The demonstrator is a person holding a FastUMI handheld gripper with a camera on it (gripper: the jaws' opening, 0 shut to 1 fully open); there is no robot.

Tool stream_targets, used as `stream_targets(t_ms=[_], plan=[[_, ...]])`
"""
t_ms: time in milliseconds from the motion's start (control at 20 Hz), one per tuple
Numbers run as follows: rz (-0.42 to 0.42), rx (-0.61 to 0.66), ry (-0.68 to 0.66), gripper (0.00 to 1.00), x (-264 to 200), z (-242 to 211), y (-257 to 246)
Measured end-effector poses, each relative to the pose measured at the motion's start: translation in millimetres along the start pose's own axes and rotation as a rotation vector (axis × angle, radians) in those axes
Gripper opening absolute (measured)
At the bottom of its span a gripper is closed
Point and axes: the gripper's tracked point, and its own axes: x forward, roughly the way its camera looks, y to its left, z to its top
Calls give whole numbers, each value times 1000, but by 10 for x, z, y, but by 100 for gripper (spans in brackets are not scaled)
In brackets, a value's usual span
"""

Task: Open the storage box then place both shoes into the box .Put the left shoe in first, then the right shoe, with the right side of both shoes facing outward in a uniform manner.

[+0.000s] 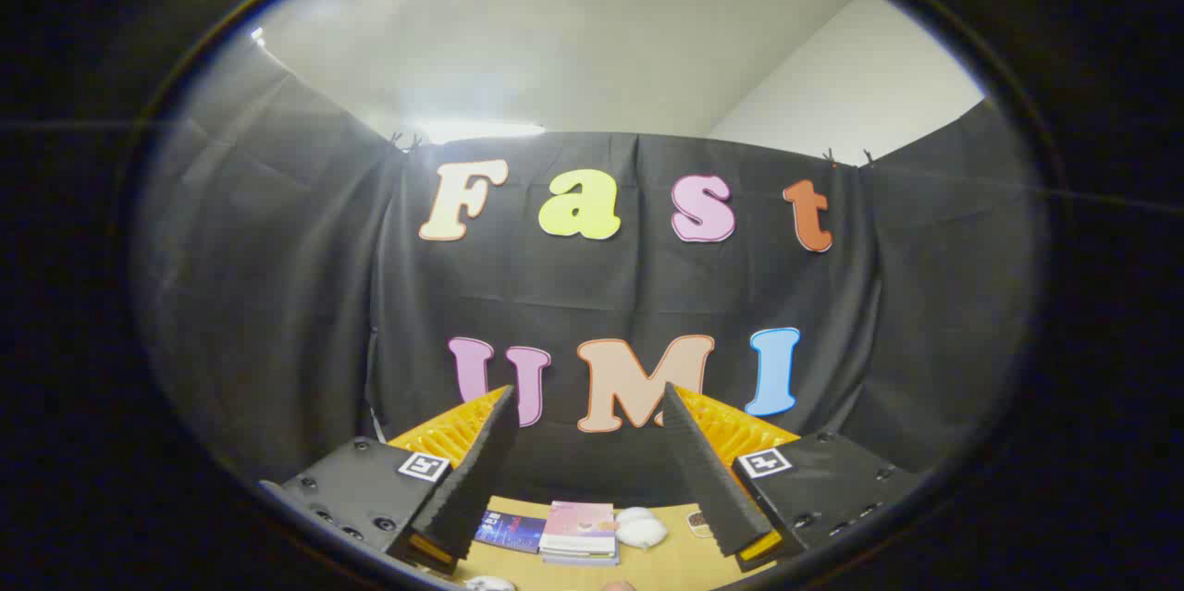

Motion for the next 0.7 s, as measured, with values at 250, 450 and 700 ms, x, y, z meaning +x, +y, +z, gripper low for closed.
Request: stream_targets(t_ms=[250,450,700], plan=[[34,-13,13,97,25,-52,199],[48,-30,26,97,28,-153,329],[92,-9,53,97,82,-316,518]])
